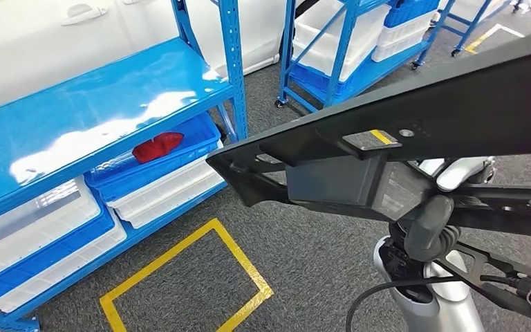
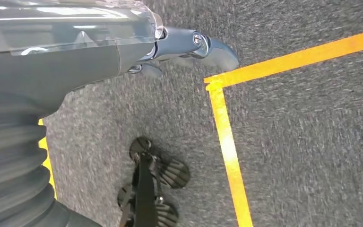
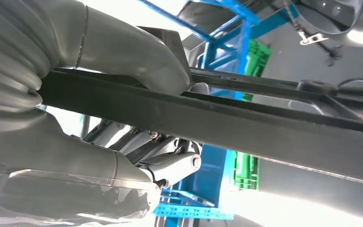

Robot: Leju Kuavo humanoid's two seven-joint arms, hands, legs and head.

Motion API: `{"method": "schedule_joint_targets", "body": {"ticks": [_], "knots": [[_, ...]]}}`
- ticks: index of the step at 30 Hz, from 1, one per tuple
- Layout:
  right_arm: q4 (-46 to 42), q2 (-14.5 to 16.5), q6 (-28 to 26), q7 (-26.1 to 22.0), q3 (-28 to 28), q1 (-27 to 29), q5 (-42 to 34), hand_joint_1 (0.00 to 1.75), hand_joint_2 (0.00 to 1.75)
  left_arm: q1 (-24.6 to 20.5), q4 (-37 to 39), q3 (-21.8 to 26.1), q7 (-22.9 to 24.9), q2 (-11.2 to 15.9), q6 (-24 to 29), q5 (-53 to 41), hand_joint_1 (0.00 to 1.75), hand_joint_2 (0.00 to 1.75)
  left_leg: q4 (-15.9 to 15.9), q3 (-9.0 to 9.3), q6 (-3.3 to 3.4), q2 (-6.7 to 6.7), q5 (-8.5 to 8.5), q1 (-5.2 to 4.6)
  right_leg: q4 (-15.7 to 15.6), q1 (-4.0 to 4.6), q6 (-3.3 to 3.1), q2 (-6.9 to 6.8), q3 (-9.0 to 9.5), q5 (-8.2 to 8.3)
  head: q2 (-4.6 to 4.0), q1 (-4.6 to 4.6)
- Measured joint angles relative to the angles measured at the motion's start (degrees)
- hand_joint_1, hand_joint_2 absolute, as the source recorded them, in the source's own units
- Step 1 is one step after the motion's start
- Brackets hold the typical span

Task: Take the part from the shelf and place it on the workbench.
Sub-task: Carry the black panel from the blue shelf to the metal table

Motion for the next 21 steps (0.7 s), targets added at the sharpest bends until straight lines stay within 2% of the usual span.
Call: {"method": "schedule_joint_targets", "body": {"ticks": [1, 2, 3, 5, 6, 7, 8, 9, 10, 11, 13, 14, 16, 17, 19, 20, 21], "knots": [[0.0, 0.0, 0.0, 0.1, 0.0, 0.0, 0.1, 1.75, 1.75, -0.1, 0.0, 0.0, 0.1, 0.0, -0.1, -0.1, 0.0, 1.75, -0.1, -0.01, 0.33, 0.64, 0.15, 0.02, -0.1, -0.06, 0.41, 0.61, -0.19, 0.19, 0.0, -0.01], [-0.1, 0.0, 0.0, 0.3, -0.1, -0.1, 0.4, 1.75, 1.75, -0.2, 0.0, -0.1, 0.2, 0.0, -0.3, -0.2, 0.0, 1.75, -0.3, 0.07, 0.75, 1.35, 0.37, 0.08, 0.1, -0.01, 0.68, 0.24, -0.45, 0.03, 0.0, 0.04], [-0.2, 0.0, 0.0, 0.4, 0.0, -0.1, 0.9, 1.75, 1.75, -0.3, 0.0, -0.2, 0.2, -0.1, -0.4, -0.4, 0.0, 1.75, -0.6, 0.09, 1.19, 2.11, 0.6, 0.16, 1.3, 0.08, 0.88, -0.96, -1.07, -0.75, 0.0, 0.21], [-0.3, 0.0, -0.3, 0.5, 0.1, -0.3, 1.7, 1.75, 1.75, -0.3, 0.0, -0.3, 0.3, -0.1, -0.7, -0.6, 0.0, 1.75, -0.9, 0.08, 1.8, 3.72, 0.85, 0.06, 7.2, 0.2, 1.12, -4.63, -3.87, -4.1, 0.0, 0.53], [-0.3, 0.0, -0.5, 0.5, 0.2, -0.3, 2.1, 1.75, 1.75, -0.1, 0.0, -0.4, 0.3, -0.1, -0.7, -0.7, 0.0, 1.75, -0.9, 0.01, 1.92, 4.52, 0.85, -0.09, 11.3, 0.17, 1.24, -5.81, -5.78, -6.0, 0.0, 0.66], [-0.3, 0.0, -0.6, 0.5, 0.4, -0.3, 2.4, 1.75, 1.75, 0.0, 0.0, -0.4, 0.3, -0.2, -0.7, -0.7, 0.0, 1.75, -0.8, -0.05, 1.94, 5.34, 0.83, -0.21, 14.8, 0.11, 1.33, -6.38, -7.39, -7.24, 0.0, 0.67], [-0.3, 0.0, -0.7, 0.6, 0.6, -0.2, 2.5, 1.75, 1.75, 0.0, 0.0, -0.4, 0.3, -0.2, -0.7, -0.7, 0.0, 1.75, -0.8, -0.08, 1.96, 6.14, 0.8, -0.3, 16.5, 0.07, 1.36, -6.65, -8.12, -7.47, 0.0, 0.67], [-0.3, 0.0, -0.8, 0.7, 0.8, -0.3, 2.6, 1.75, 1.75, 0.0, 0.0, -0.4, 0.3, -0.2, -0.8, -0.6, 0.0, 1.75, -0.8, -0.09, 1.94, 6.91, 0.76, -0.35, 15.9, 0.07, 1.33, -6.85, -7.72, -6.7, 0.0, 0.68], [-0.3, 0.0, -0.9, 1.1, 1.0, -0.4, 2.4, 1.75, 1.75, 0.0, 0.0, -0.4, 0.3, -0.3, -0.8, -0.6, 0.0, 1.75, -0.8, -0.03, 1.87, 7.6, 0.69, -0.39, 13.0, 0.1, 1.21, -7.25, -6.05, -5.06, 0.0, 0.68], [-0.3, 0.0, -1.0, 1.5, 1.1, -0.8, 2.1, 1.75, 1.75, -0.1, 0.0, -0.5, 0.3, -0.4, -0.8, -0.6, 0.0, 1.75, -0.8, 0.07, 1.77, 8.22, 0.59, -0.45, 8.6, 0.17, 1.01, -8.13, -3.6, -3.25, 0.0, 0.69], [-0.4, 0.0, -1.2, 2.6, 1.4, -1.7, 1.4, 1.75, 1.75, -0.2, 0.0, -0.5, 0.3, -0.6, -1.1, -0.7, 0.0, 1.75, -0.7, 0.24, 1.37, 9.25, 0.35, -0.77, 1.6, 0.6, 0.37, -10.13, 0.12, -1.23, 0.0, 0.63], [-0.5, 0.0, -1.2, 2.9, 1.4, -2.1, 1.0, 1.75, 1.75, -0.3, 0.0, -0.5, 0.2, -0.6, -1.2, -0.7, 0.0, 1.75, -0.6, 0.32, 1.11, 9.7, 0.24, -0.92, 0.2, 0.81, 0.06, -10.6, 0.79, -1.04, 0.0, 0.6], [-0.6, 0.0, -1.3, 3.3, 1.5, -2.3, 0.8, 1.75, 1.75, -0.4, 0.0, -0.6, 0.2, -0.9, -1.4, -0.9, 0.0, 1.75, -0.7, 0.53, 0.5, 10.64, 0.12, -0.99, -0.2, 0.99, -0.58, -9.7, 0.68, -0.99, 0.0, 0.55], [-0.7, 0.0, -1.4, 3.4, 1.5, -2.3, 1.0, 1.75, 1.75, -0.4, 0.0, -0.7, 0.2, -1.0, -1.4, -1.1, 0.0, 1.75, -0.6, 0.6, 0.15, 10.44, -0.13, -0.88, -0.4, 0.9, -0.92, -9.11, 0.69, -0.83, 0.0, 0.53], [-0.7, 0.0, -1.8, 3.3, 1.7, -2.3, 1.6, 1.75, 1.75, -0.4, 0.0, -1.0, 0.5, -1.3, -1.3, -1.4, 0.0, 1.75, 2.1, -0.38, -0.4, 8.05, -2.22, -0.59, -0.8, 0.57, -1.62, -7.99, 0.75, -0.45, 0.0, 0.48], [-0.7, 0.1, -2.1, 3.3, 1.8, -2.3, 1.9, 1.75, 1.75, -0.3, 0.0, -1.1, 0.7, -1.4, -1.1, -1.4, 0.0, 1.75, 5.3, -1.81, -0.59, 6.38, -4.15, -0.46, -0.9, 0.51, -1.85, -7.42, 0.75, -0.33, 0.0, 0.41], [-0.6, 0.1, -2.4, 3.2, 2.0, -2.2, 2.2, 1.75, 1.75, -0.1, 0.0, -1.1, 1.0, -1.4, -0.8, -1.5, 0.0, 1.75, 9.4, -3.65, -0.7, 5.3, -6.22, -0.44, -0.9, 0.53, -2.0, -6.77, 0.68, -0.28, 0.0, 0.37]]}}
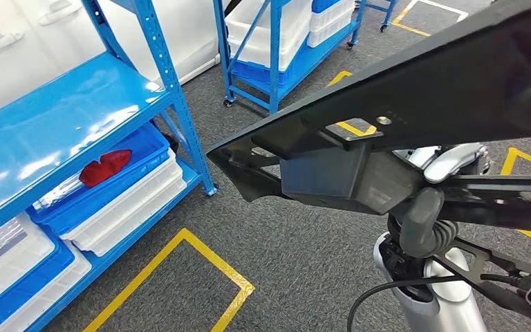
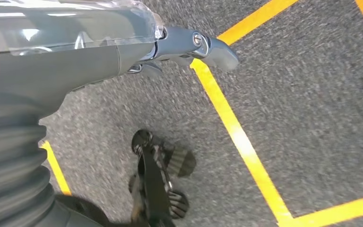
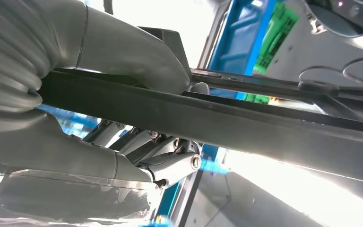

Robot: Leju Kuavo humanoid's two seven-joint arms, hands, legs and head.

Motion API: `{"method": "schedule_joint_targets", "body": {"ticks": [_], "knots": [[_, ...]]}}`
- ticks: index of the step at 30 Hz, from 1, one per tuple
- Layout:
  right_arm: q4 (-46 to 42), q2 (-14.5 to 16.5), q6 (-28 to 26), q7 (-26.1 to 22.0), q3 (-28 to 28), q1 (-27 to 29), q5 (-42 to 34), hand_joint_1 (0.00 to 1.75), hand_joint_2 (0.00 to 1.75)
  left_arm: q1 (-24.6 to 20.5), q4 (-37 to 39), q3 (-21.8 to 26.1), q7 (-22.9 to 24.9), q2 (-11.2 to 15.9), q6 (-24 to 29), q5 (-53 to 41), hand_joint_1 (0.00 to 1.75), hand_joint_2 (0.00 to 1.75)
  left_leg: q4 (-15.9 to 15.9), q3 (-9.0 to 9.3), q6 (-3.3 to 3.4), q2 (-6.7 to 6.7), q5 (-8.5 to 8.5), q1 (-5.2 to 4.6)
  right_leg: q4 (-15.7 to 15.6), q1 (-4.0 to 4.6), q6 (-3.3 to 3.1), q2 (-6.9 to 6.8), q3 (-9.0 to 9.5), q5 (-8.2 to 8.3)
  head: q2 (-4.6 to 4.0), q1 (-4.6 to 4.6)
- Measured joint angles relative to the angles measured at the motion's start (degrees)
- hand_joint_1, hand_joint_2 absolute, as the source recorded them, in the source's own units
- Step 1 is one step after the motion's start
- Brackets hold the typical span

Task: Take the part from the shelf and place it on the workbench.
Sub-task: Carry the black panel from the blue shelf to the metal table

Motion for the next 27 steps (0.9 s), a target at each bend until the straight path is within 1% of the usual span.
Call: {"method": "schedule_joint_targets", "body": {"ticks": [1, 2, 3, 4, 5, 6, 7, 8, 9, 10, 11, 12, 13, 14, 15, 16, 17, 18, 19, 20, 21, 22, 23, 24, 25, 26, 27], "knots": [[0.1, 0.0, -0.3, -0.1, 0.2, 0.1, 0.2, 1.75, 1.75, 0.2, 0.0, 0.0, 0.3, 0.0, 0.3, -0.1, 0.0, 1.75, 4.0, -1.86, -0.08, -0.44, -1.56, 0.0, 0.0, 0.05, -0.07, 0.74, -0.05, 0.03, 0.0, -0.05], [0.2, 0.0, -0.5, -0.1, 0.4, 0.3, 0.5, 1.75, 1.75, 0.3, 0.0, -0.1, 0.6, 0.0, 0.5, -0.2, 0.0, 1.75, 6.6, -3.18, -0.1, -0.59, -2.13, 0.0, 0.0, 0.09, -0.1, 1.53, -0.06, 0.05, 0.0, -0.06], [0.2, 0.0, -0.7, -0.2, 0.6, 0.4, 0.6, 1.75, 1.75, 0.4, 0.0, -0.1, 0.7, 0.0, 0.6, -0.3, 0.0, 1.75, 7.0, -3.5, -0.05, -0.65, -1.51, 0.0, 0.1, 0.12, -0.1, 2.31, -0.04, 0.06, 0.0, -0.07], [0.3, 0.0, -0.8, -0.2, 0.8, 0.4, 0.6, 1.75, 1.75, 0.5, 0.0, -0.2, 0.8, 0.0, 0.7, -0.3, 0.0, 1.75, 5.0, -2.7, 0.06, -0.84, 0.25, 0.02, 0.1, 0.12, -0.07, 3.11, 0.03, 0.06, 0.0, -0.07], [0.3, 0.0, -0.9, -0.3, 0.8, 0.5, 0.6, 1.75, 1.75, 0.5, 0.0, -0.2, 0.8, 0.0, 0.7, -0.4, 0.0, 1.75, 1.0, -0.99, 0.22, -1.54, 2.67, 0.07, 0.2, 0.11, 0.0, 3.89, 0.1, 0.04, 0.0, -0.06], [0.3, 0.0, -0.9, -0.4, 0.9, 0.5, 0.6, 1.75, 1.75, 0.5, 0.0, -0.2, 0.9, -0.1, 0.7, -0.4, 0.0, 1.75, -3.1, 0.84, 0.42, -2.95, 4.59, 0.16, 0.4, 0.14, 0.14, 4.61, 0.11, 0.01, 0.0, -0.05], [0.3, 0.0, -0.9, -0.4, 0.9, 0.4, 0.6, 1.75, 1.75, 0.5, 0.0, -0.2, 0.9, -0.1, 0.7, -0.4, 0.0, 1.75, -6.7, 2.38, 0.59, -4.25, 5.94, 0.26, 0.5, 0.14, 0.4, 5.36, -0.02, 0.02, 0.0, -0.03], [0.3, 0.0, -0.9, -0.4, 0.9, 0.4, 0.6, 1.75, 1.75, 0.5, 0.0, -0.2, 1.0, -0.1, 0.7, -0.4, 0.0, 1.75, -8.7, 3.24, 0.75, -5.26, 6.47, 0.3, 0.6, 0.09, 0.74, 6.05, -0.24, 0.08, 0.0, -0.02], [0.3, 0.0, -1.0, -0.4, 1.0, 0.4, 0.6, 1.75, 1.75, 0.5, 0.0, -0.2, 1.1, -0.1, 0.7, -0.4, 0.0, 1.75, -9.4, 3.52, 0.92, -5.62, 6.35, 0.25, 0.7, -0.01, 1.13, 6.73, -0.51, 0.22, 0.0, -0.02], [0.3, 0.0, -1.0, -0.4, 1.0, 0.5, 0.5, 1.75, 1.75, 0.5, 0.0, -0.2, 1.2, -0.1, 0.8, -0.4, 0.0, 1.75, -9.7, 3.6, 1.11, -5.09, 6.41, 0.19, 0.6, -0.13, 1.55, 7.45, -0.75, 0.41, 0.0, -0.02], [0.3, 0.0, -1.1, -0.3, 1.0, 0.6, 0.5, 1.75, 1.75, 0.4, 0.0, -0.2, 1.3, -0.2, 0.8, -0.4, 0.0, 1.75, -9.8, 3.66, 1.45, -4.38, 6.6, 0.23, 0.7, -0.21, 1.89, 7.58, -0.93, 0.47, 0.0, -0.02], [0.3, -0.1, -1.2, -0.3, 1.0, 0.6, 0.3, 1.75, 1.75, 0.3, 0.0, -0.2, 1.4, -0.3, 0.8, -0.4, 0.0, 1.75, -10.1, 3.77, 1.85, -3.65, 6.81, 0.28, 1.2, -0.13, 2.17, 6.57, -1.27, 0.11, 0.0, 0.04], [0.3, -0.1, -1.2, -0.2, 1.0, 0.7, 0.1, 1.75, 1.75, 0.2, 0.0, -0.2, 1.4, -0.4, 0.9, -0.4, 0.0, 1.75, -10.4, 3.83, 2.24, -2.87, 7.01, 0.33, 2.7, -0.01, 2.43, 4.92, -2.04, -0.87, 0.0, 0.13], [0.3, -0.2, -1.2, -0.3, 1.0, 0.9, -0.2, 1.75, 1.75, 0.3, 0.0, -0.2, 1.4, -0.6, 0.9, -0.3, 0.0, 1.75, -10.6, 3.86, 2.56, -2.05, 7.12, 0.32, 5.5, 0.03, 2.64, 2.9, -3.37, -2.5, 0.0, 0.21], [0.4, -0.2, -1.2, -0.4, 1.0, 1.1, -0.5, 1.75, 1.75, 0.4, 0.0, -0.2, 1.4, -0.7, 0.9, -0.3, 0.0, 1.75, -10.6, 3.86, 2.75, -1.28, 7.11, 0.14, 9.3, 0.03, 2.86, 1.22, -5.2, -4.44, 0.0, 0.27], [0.4, -0.2, -1.1, -0.5, 1.0, 1.4, -0.7, 1.75, 1.75, 0.5, 0.0, -0.2, 1.4, -0.8, 0.8, -0.4, 0.0, 1.75, -10.6, 3.82, 2.84, -0.44, 7.06, -0.01, 13.3, -0.11, 3.07, 0.51, -7.14, -6.16, 0.0, 0.31], [0.5, -0.3, -1.1, -0.7, 1.0, 1.9, -0.8, 1.75, 1.75, 0.6, 0.0, -0.2, 1.4, -1.0, 0.8, -0.4, 0.0, 1.75, -10.6, 3.82, 2.88, 0.42, 7.0, -0.12, 16.2, -0.26, 3.22, 0.24, -8.55, -7.09, 0.0, 0.3], [0.6, -0.3, -1.0, -0.8, 1.0, 2.3, -0.9, 1.75, 1.75, 0.6, 0.0, -0.2, 1.4, -1.1, 0.8, -0.5, 0.0, 1.75, -10.6, 3.82, 2.89, 1.24, 6.93, -0.19, 17.2, -0.36, 3.32, 0.11, -8.95, -6.94, 0.0, 0.31], [0.7, -0.4, -0.9, -1.0, 1.0, 2.7, -0.9, 1.75, 1.75, 0.5, 0.0, -0.3, 1.4, -1.3, 0.8, -0.5, 0.0, 1.75, -10.5, 3.86, 2.85, 2.02, 6.83, -0.23, 15.6, -0.41, 3.35, -0.12, -8.08, -5.74, 0.0, 0.31], [0.8, -0.6, -0.7, -1.2, 1.0, 2.9, -1.0, 1.75, 1.75, 0.4, 0.0, -0.3, 1.4, -1.5, 0.8, -0.5, 0.0, 1.75, -10.5, 3.94, 2.76, 2.73, 6.69, -0.26, 11.9, -0.4, 3.29, -0.7, -6.03, -3.85, 0.0, 0.31], [0.8, -0.7, -0.6, -1.5, 0.9, 3.1, -1.0, 1.75, 1.75, 0.3, 0.0, -0.3, 1.4, -1.7, 0.8, -0.6, 0.0, 1.75, -10.4, 4.06, 2.62, 3.32, 6.53, -0.32, 7.5, -0.24, 3.07, -2.16, -3.67, -2.39, 0.0, 0.31], [0.8, -0.8, -0.3, -1.8, 0.8, 3.3, -1.1, 1.75, 1.75, 0.3, 0.0, -0.3, 1.5, -1.8, 0.9, -0.6, 0.0, 1.75, -10.3, 4.17, 2.4, 3.87, 6.32, -0.47, 3.8, -0.02, 2.72, -3.5, -1.72, -1.28, 0.0, 0.27], [0.8, -0.9, -0.1, -2.0, 0.6, 3.4, -1.2, 1.75, 1.75, 0.3, 0.0, -0.3, 1.6, -1.9, 1.0, -0.7, 0.0, 1.75, -10.2, 4.29, 2.15, 4.35, 6.15, -0.61, 1.5, 0.23, 2.34, -4.5, -0.53, -0.81, 0.0, 0.25], [0.8, -1.0, 0.0, -2.2, 0.5, 3.5, -1.2, 1.75, 1.75, 0.3, 0.0, -0.3, 1.7, -2.0, 1.1, -0.8, 0.0, 1.75, -10.2, 4.4, 1.9, 4.83, 6.01, -0.73, 0.7, 0.47, 1.98, -4.99, -0.22, -0.88, 0.0, 0.22], [0.8, -1.1, 0.1, -2.5, 0.3, 3.7, -1.2, 1.75, 1.75, 0.3, 0.0, -0.3, 1.7, -2.0, 1.2, -1.0, 0.0, 1.75, -10.2, 4.51, 1.6, 5.44, 5.9, -0.82, 0.7, 0.61, 1.66, -4.34, -0.32, -0.75, 0.0, 0.19], [0.8, -1.2, 0.0, -2.7, 0.1, 4.0, -1.1, 1.75, 1.75, 0.3, 0.0, -0.4, 1.7, -2.0, 1.1, -1.1, 0.0, 1.75, -10.2, 4.59, 1.32, 5.97, 5.73, -0.76, 0.6, 0.56, 1.36, -3.57, -0.35, -0.64, 0.0, 0.2], [0.7, -1.4, -0.3, -3.0, -0.2, 4.4, -0.9, 1.75, 1.75, 0.3, 0.0, -0.5, 1.7, -2.1, 1.0, -1.3, 0.0, 1.75, -9.9, 4.58, 1.01, 5.7, 5.29, -0.62, 0.3, 0.46, 1.05, -2.88, -0.32, -0.49, 0.0, 0.19]]}}
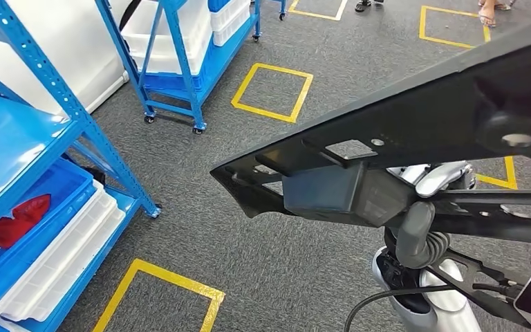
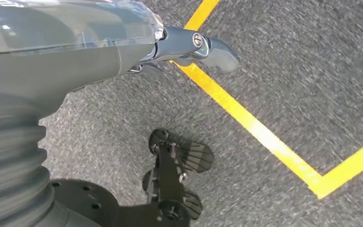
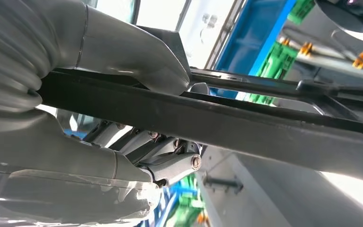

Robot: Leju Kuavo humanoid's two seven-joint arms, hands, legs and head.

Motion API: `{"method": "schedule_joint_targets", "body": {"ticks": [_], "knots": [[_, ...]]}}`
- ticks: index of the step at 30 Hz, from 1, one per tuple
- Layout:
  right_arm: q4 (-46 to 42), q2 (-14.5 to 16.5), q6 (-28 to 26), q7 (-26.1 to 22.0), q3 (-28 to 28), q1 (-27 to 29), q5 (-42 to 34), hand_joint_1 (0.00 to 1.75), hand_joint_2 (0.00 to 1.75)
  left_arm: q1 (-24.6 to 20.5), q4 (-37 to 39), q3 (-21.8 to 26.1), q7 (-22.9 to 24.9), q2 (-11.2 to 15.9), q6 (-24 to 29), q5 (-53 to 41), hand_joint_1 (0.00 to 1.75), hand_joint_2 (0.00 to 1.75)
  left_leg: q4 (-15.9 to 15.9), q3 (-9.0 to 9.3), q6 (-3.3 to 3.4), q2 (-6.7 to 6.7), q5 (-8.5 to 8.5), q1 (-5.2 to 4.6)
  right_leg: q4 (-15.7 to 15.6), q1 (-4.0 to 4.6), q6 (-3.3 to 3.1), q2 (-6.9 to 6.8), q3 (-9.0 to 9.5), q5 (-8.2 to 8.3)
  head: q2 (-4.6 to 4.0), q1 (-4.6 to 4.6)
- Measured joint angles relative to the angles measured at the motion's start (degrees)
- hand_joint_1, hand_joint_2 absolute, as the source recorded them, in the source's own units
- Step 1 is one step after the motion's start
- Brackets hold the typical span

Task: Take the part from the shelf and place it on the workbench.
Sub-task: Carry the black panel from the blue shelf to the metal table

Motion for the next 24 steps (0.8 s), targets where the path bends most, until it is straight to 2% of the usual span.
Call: {"method": "schedule_joint_targets", "body": {"ticks": [1, 2, 3, 4, 5, 6, 7, 8, 9, 10, 11, 12, 13, 14, 15, 16, 18, 19, 20, 21, 22, 23, 24], "knots": [[-0.1, -0.2, -0.3, -0.3, -0.3, 0.3, 0.2, 1.75, 1.75, 0.0, 0.0, -0.2, 0.0, 0.0, -0.2, -0.2, 0.0, 1.75, 1.2, -0.39, -0.27, -1.0, -0.95, 0.13, -0.2, -0.13, -0.34, 0.7, 0.06, 0.16, 0.0, -0.02], [-0.1, -0.3, -0.7, -0.5, -0.4, 0.6, 0.2, 1.75, 1.75, -0.1, 0.0, -0.3, -0.1, 0.0, -0.3, -0.3, 0.0, 1.75, 3.6, -1.39, -0.46, -2.53, -2.48, 0.28, -0.4, -0.29, -0.67, 1.32, 0.14, 0.31, 0.0, -0.09], [0.0, -0.4, -1.0, -0.7, -0.5, 0.7, 0.2, 1.75, 1.75, 0.0, 0.0, -0.4, -0.1, 0.0, -0.4, -0.3, 0.0, 1.75, 7.2, -2.97, -0.59, -4.29, -4.41, 0.4, -0.5, -0.31, -0.89, 1.97, 0.12, 0.37, 0.0, -0.16], [0.1, -0.5, -1.3, -0.8, -0.5, 0.7, 0.1, 1.75, 1.75, 0.1, 0.0, -0.5, -0.1, 0.0, -0.4, -0.3, 0.0, 1.75, 11.4, -4.95, -0.67, -5.43, -6.25, 0.43, -0.4, -0.3, -1.07, 2.72, 0.08, 0.41, 0.0, -0.24], [0.4, -0.5, -1.5, -1.0, -0.4, 0.7, -0.1, 1.75, 1.75, 0.2, 0.0, -0.5, -0.2, 0.1, -0.3, -0.2, 0.0, 1.75, 15.0, -6.75, -0.74, -5.99, -7.39, 0.46, -0.4, -0.28, -1.16, 3.56, 0.06, 0.43, 0.0, -0.31], [0.6, -0.5, -1.6, -1.1, -0.3, 0.7, -0.2, 1.75, 1.75, 0.3, 0.0, -0.5, -0.2, 0.1, -0.3, -0.2, 0.0, 1.75, 16.8, -7.82, -0.77, -6.27, -7.4, 0.48, -0.4, -0.28, -1.17, 4.46, 0.07, 0.45, 0.0, -0.32], [0.9, -0.5, -1.6, -1.1, -0.2, 0.6, -0.3, 1.75, 1.75, 0.3, 0.0, -0.5, -0.3, 0.2, -0.3, -0.1, 0.0, 1.75, 16.3, -7.83, -0.75, -6.42, -6.21, 0.52, -0.3, -0.3, -1.15, 5.34, 0.11, 0.47, 0.0, -0.33], [1.2, -0.5, -1.6, -1.1, -0.2, 0.6, -0.3, 1.75, 1.75, 0.2, 0.0, -0.5, -0.3, 0.3, -0.2, -0.1, 0.0, 1.75, 13.5, -6.8, -0.69, -6.7, -4.07, 0.59, -0.2, -0.33, -1.07, 6.19, 0.17, 0.45, 0.0, -0.33], [1.4, -0.5, -1.6, -1.1, -0.1, 0.6, -0.4, 1.75, 1.75, 0.2, 0.0, -0.5, -0.4, 0.3, -0.2, 0.0, 0.0, 1.75, 9.5, -5.15, -0.6, -7.55, -1.66, 0.73, 0.0, -0.39, -0.94, 6.93, 0.2, 0.39, 0.0, -0.33], [1.5, -0.5, -1.6, -1.2, -0.1, 0.5, -0.5, 1.75, 1.75, 0.1, 0.0, -0.5, -0.5, 0.4, -0.2, 0.1, 0.0, 1.75, 5.6, -3.52, -0.5, -8.9, 0.02, 0.91, 0.2, -0.37, -0.7, 7.66, 0.1, 0.3, 0.0, -0.31], [1.7, -0.5, -1.6, -1.2, 0.0, 0.3, -0.6, 1.75, 1.75, 0.1, 0.0, -0.5, -0.5, 0.4, -0.2, 0.2, 0.0, 1.75, 2.7, -2.36, -0.4, -10.08, 1.0, 1.03, 0.4, -0.4, -0.36, 8.36, -0.12, 0.29, 0.01, -0.28], [1.8, -0.5, -1.6, -1.3, 0.0, 0.2, -0.6, 1.75, 1.75, 0.1, 0.0, -0.5, -0.6, 0.5, -0.2, 0.4, 0.0, 1.75, 1.3, -1.81, -0.28, -10.92, 1.23, 1.04, 0.6, -0.47, 0.02, 9.0, -0.41, 0.35, 0.01, -0.31], [2.0, -0.5, -1.6, -1.4, 0.0, 0.1, -0.6, 1.75, 1.75, 0.1, 0.0, -0.5, -0.7, 0.5, -0.2, 0.5, 0.0, 1.75, 0.9, -1.67, -0.09, -11.03, 1.06, 0.94, 0.6, -0.59, 0.47, 9.66, -0.7, 0.51, 0.01, -0.31], [2.2, -0.4, -1.6, -1.5, 0.1, 0.0, -0.6, 1.75, 1.75, 0.0, 0.0, -0.4, -0.7, 0.5, -0.2, 0.6, 0.0, 1.75, 0.7, -1.64, 0.23, -10.43, 1.21, 0.9, 0.6, -0.7, 0.88, 10.2, -0.92, 0.72, 0.01, -0.33], [2.4, -0.4, -1.6, -1.6, 0.1, -0.1, -0.7, 1.75, 1.75, -0.1, 0.0, -0.4, -0.7, 0.5, -0.1, 0.7, 0.0, 1.75, 0.5, -1.55, 0.63, -9.77, 1.45, 0.86, 0.7, -0.73, 1.15, 9.7, -1.13, 0.64, 0.0, -0.34], [2.6, -0.4, -1.5, -1.7, 0.1, -0.3, -0.7, 1.75, 1.75, -0.2, 0.0, -0.4, -0.7, 0.6, 0.0, 0.8, 0.0, 1.75, 0.2, -1.45, 1.05, -9.06, 1.68, 0.87, 1.6, -0.67, 1.38, 8.35, -1.63, 0.01, 0.0, -0.24], [3.1, -0.3, -1.1, -1.7, 0.1, -0.7, -1.0, 1.75, 1.75, -0.2, 0.0, -0.4, -0.6, 0.8, 0.2, 0.7, 0.0, 1.75, -0.2, -1.4, 1.65, -7.53, 1.93, 0.75, 7.2, -0.59, 1.64, 4.63, -4.24, -3.17, 0.0, -0.07], [3.3, -0.2, -0.7, -1.7, 0.1, -0.9, -1.2, 1.75, 1.75, -0.1, 0.0, -0.4, -0.7, 0.9, 0.3, 0.6, 0.0, 1.75, -0.2, -1.44, 1.8, -6.75, 1.92, 0.62, 11.3, -0.67, 1.81, 3.58, -6.16, -5.11, 0.0, 0.0], [3.6, -0.2, -0.4, -1.7, 0.1, -0.9, -1.4, 1.75, 1.75, -0.1, 0.0, -0.4, -0.7, 1.1, 0.3, 0.5, 0.0, 1.75, -0.2, -1.47, 1.87, -5.94, 1.88, 0.51, 15.0, -0.81, 1.96, 3.23, -7.9, -6.5, 0.0, 0.0], [3.8, -0.1, 0.0, -1.7, 0.1, -0.9, -1.6, 1.75, 1.75, 0.0, 0.0, -0.4, -0.8, 1.2, 0.3, 0.5, 0.0, 1.75, -0.2, -1.47, 1.88, -5.14, 1.83, 0.44, 17.1, -0.94, 2.07, 3.09, -8.81, -6.93, 0.0, 0.0], [4.0, -0.1, 0.3, -1.7, 0.0, -0.9, -1.7, 1.75, 1.75, 0.0, 0.0, -0.4, -0.8, 1.3, 0.3, 0.5, 0.0, 1.75, -0.2, -1.44, 1.85, -4.39, 1.77, 0.41, 16.8, -1.02, 2.14, 2.91, -8.53, -6.27, 0.0, 0.01], [4.2, 0.0, 0.4, -1.7, 0.0, -0.9, -1.7, 1.75, 1.75, -0.1, 0.0, -0.4, -0.8, 1.4, 0.3, 0.4, 0.0, 1.75, -0.2, -1.36, 1.78, -3.68, 1.69, 0.4, 14.0, -1.05, 2.13, 2.49, -6.96, -4.72, 0.0, 0.01], [4.3, 0.0, 0.4, -1.7, 0.0, -0.9, -1.7, 1.75, 1.75, -0.1, 0.0, -0.4, -0.8, 1.4, 0.2, 0.4, 0.0, 1.75, -0.2, -1.22, 1.63, -3.07, 1.57, 0.37, 9.7, -0.99, 2.01, 1.49, -4.51, -2.85, 0.0, 0.02]]}}
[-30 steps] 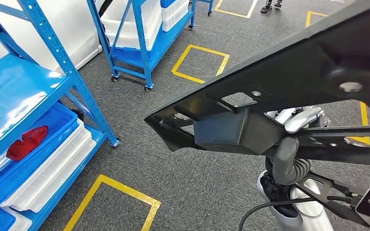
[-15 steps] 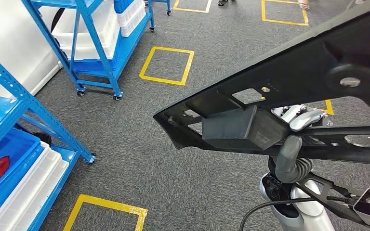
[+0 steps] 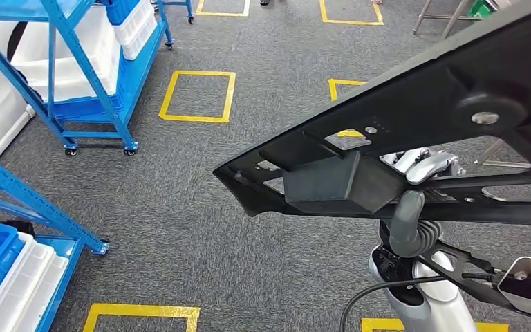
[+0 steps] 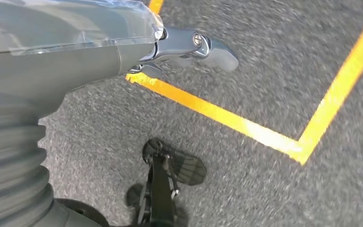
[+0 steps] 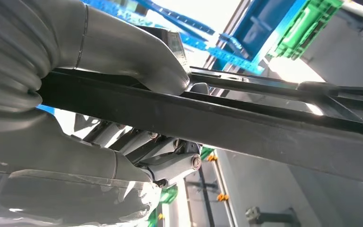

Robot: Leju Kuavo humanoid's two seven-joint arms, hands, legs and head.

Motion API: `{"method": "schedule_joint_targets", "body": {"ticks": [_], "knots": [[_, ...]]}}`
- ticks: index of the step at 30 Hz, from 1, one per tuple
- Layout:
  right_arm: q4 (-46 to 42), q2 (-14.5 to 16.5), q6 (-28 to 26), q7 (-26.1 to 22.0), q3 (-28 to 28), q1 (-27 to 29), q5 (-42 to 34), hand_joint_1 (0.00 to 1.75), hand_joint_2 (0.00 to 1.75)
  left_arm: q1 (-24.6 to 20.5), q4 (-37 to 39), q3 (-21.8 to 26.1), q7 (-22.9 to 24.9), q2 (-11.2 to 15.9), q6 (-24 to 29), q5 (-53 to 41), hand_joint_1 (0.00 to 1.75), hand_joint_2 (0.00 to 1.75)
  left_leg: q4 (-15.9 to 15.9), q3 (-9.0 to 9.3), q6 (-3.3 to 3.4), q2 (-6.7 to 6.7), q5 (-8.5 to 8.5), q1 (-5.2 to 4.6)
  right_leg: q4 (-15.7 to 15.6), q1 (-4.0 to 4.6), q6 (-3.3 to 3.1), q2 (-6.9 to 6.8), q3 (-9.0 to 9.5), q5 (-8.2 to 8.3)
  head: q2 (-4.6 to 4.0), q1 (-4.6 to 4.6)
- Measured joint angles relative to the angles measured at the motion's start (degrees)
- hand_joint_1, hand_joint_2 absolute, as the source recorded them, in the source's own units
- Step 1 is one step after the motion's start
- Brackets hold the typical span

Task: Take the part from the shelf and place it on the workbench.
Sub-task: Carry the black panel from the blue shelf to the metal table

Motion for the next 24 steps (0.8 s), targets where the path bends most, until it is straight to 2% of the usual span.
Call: {"method": "schedule_joint_targets", "body": {"ticks": [2, 3, 4, 5, 6, 8, 10, 11, 12, 13, 14, 15, 16, 17, 18, 19, 21, 22, 24], "knots": [[0.1, 0.1, 0.0, 0.0, -0.1, -0.1, 0.0, 1.75, 1.75, 0.0, 0.0, 0.0, 0.0, 0.0, 0.0, 0.0, 0.0, 1.75, 0.1, 0.28, -0.48, 1.04, -0.3, -0.26, -7.3, 0.5, -0.54, -2.43, 3.96, 2.12, 0.0, -0.05], [0.2, 0.2, 0.0, 0.0, -0.1, -0.2, 0.0, 1.75, 1.75, 0.0, 0.0, 0.0, 0.0, 0.1, -0.1, 0.0, 0.0, 1.75, 0.1, 0.41, -0.79, 1.54, -0.44, -0.36, -8.9, 0.77, -0.85, -3.06, 4.75, 2.32, 0.0, -0.06], [0.2, 0.3, 0.0, 0.0, -0.1, -0.2, 0.0, 1.75, 1.75, -0.1, 0.0, 0.0, 0.0, 0.1, -0.1, 0.0, 0.0, 1.75, 0.1, 0.52, -1.11, 2.09, -0.55, -0.44, -9.2, 1.03, -1.16, -2.92, 4.75, 2.17, 0.0, -0.1], [0.3, 0.3, 0.0, 0.0, -0.1, -0.2, 0.0, 1.75, 1.75, -0.1, 0.0, 0.0, -0.1, 0.1, -0.1, 0.0, 0.0, 1.75, 0.0, 0.67, -1.45, 2.67, -0.64, -0.4, -9.4, 1.04, -1.48, -2.15, 4.65, 2.29, 0.0, -0.11], [0.3, 0.3, 0.0, 0.0, -0.2, -0.2, 0.0, 1.75, 1.75, -0.2, 0.0, 0.0, -0.1, 0.1, -0.1, 0.0, 0.0, 1.75, 0.2, 0.76, -1.83, 2.64, -0.87, -0.27, -9.5, 0.97, -1.82, -1.51, 4.68, 2.42, 0.0, -0.1], [0.3, 0.5, 0.0, 0.0, -0.2, -0.4, 0.0, 1.75, 1.75, -0.3, 0.0, 0.0, -0.1, 0.2, -0.1, 0.0, 0.0, 1.75, 2.7, -0.11, -2.37, 0.36, -2.8, 0.02, -10.0, 0.68, -2.55, -0.29, 4.86, 2.75, 0.0, -0.18], [0.4, 0.8, 0.2, -0.1, -0.2, -0.6, 0.0, 1.75, 1.75, -0.2, 0.0, 0.0, -0.3, 0.3, -0.1, -0.1, 0.0, 1.75, 9.8, -3.29, -2.63, -2.55, -6.62, 0.23, -10.1, 0.61, -3.03, 1.02, 4.94, 2.89, 0.0, -0.33], [0.6, 0.9, 0.4, -0.1, -0.2, -0.6, 0.0, 1.75, 1.75, 0.0, 0.0, 0.0, -0.4, 0.3, -0.1, -0.1, 0.0, 1.75, 13.8, -5.27, -2.71, -3.09, -8.22, 0.25, -10.1, 0.67, -3.13, 1.79, 4.93, 2.9, 0.0, -0.39], [0.7, 1.0, 0.7, -0.1, -0.2, -0.5, 0.0, 1.75, 1.75, 0.1, 0.0, 0.0, -0.7, 0.4, -0.1, -0.1, 0.0, 1.75, 16.5, -6.68, -2.74, -3.27, -8.84, 0.25, -10.1, 0.73, -3.18, 2.61, 4.95, 2.92, 0.0, -0.42], [0.8, 1.2, 1.1, 0.0, -0.2, -0.5, 0.0, 1.75, 1.75, 0.2, 0.0, 0.0, -0.9, 0.4, -0.1, -0.1, 0.0, 1.75, 17.1, -7.16, -2.72, -3.34, -8.26, 0.25, -10.1, 0.76, -3.19, 3.45, 4.99, 2.92, 0.0, -0.43], [0.9, 1.5, 1.4, 0.0, -0.2, -0.5, 0.0, 1.75, 1.75, 0.2, 0.0, 0.0, -1.1, 0.4, -0.2, -0.1, 0.0, 1.75, 15.3, -6.52, -2.64, -3.49, -6.56, 0.27, -10.0, 0.76, -3.16, 4.29, 5.07, 2.92, 0.0, -0.43], [0.9, 1.8, 1.4, 0.0, -0.2, -0.5, 0.1, 1.75, 1.75, 0.2, 0.0, 0.0, -1.2, 0.5, -0.3, -0.2, 0.0, 1.75, 11.5, -4.92, -2.5, -4.03, -4.14, 0.31, -9.9, 0.73, -3.08, 5.1, 5.16, 2.87, 0.0, -0.43], [0.9, 2.0, 1.2, 0.0, -0.2, -0.5, 0.3, 1.75, 1.75, 0.2, 0.0, 0.0, -1.2, 0.6, -0.4, -0.4, 0.0, 1.75, 7.4, -3.11, -2.32, -5.33, -2.1, 0.36, -9.8, 0.73, -2.93, 5.87, 5.19, 2.81, 0.0, -0.42], [0.9, 2.3, 0.9, 0.0, -0.1, -0.5, 0.6, 1.75, 1.75, 0.2, 0.0, 0.0, -1.2, 0.7, -0.5, -0.6, 0.0, 1.75, 3.8, -1.6, -2.18, -6.59, -0.77, 0.47, -9.5, 0.73, -2.69, 6.59, 5.07, 2.75, 0.0, -0.39], [0.8, 2.5, 0.5, 0.0, -0.1, -0.4, 0.8, 1.75, 1.75, 0.2, 0.0, 0.0, -1.0, 0.8, -0.5, -0.9, 0.0, 1.75, 1.6, -0.66, -2.03, -7.6, -0.18, 0.49, -9.4, 0.67, -2.37, 7.24, 4.85, 2.77, 0.0, -0.39], [0.8, 2.7, 0.2, 0.0, -0.1, -0.2, 1.0, 1.75, 1.75, 0.1, 0.0, -0.1, -0.7, 1.0, -0.5, -1.2, 0.0, 1.75, 0.8, -0.33, -1.85, -8.1, -0.3, 0.44, -9.4, 0.57, -1.99, 7.85, 4.58, 2.86, 0.0, -0.41], [0.6, 2.8, -0.1, 0.0, 0.0, 0.4, 1.1, 1.75, 1.75, -0.1, 0.0, -0.2, -0.1, 1.2, -0.2, -1.8, 0.0, 1.75, 0.3, -0.16, -1.25, -7.02, -0.11, 0.42, -9.5, 0.33, -1.23, 8.9, 4.18, 3.11, 0.0, -0.42], [0.4, 2.8, -0.3, 0.0, 0.0, 0.6, 1.1, 1.75, 1.75, -0.2, 0.0, -0.4, 0.1, 1.2, -0.1, -2.1, 0.0, 1.75, 0.0, -0.04, -0.85, -6.33, 0.1, 0.49, -9.1, 0.39, -0.95, 8.32, 3.91, 2.81, 0.0, -0.36], [0.2, 2.8, -0.5, -0.1, -0.1, 0.9, 1.5, 1.75, 1.75, -0.3, 0.0, -0.7, 0.3, 1.4, -0.1, -2.6, 0.0, 1.75, -0.7, 0.13, -0.22, -4.76, 0.47, 0.6, -5.1, 0.57, -0.58, 5.23, 1.93, 0.37, 0.0, -0.07]]}}
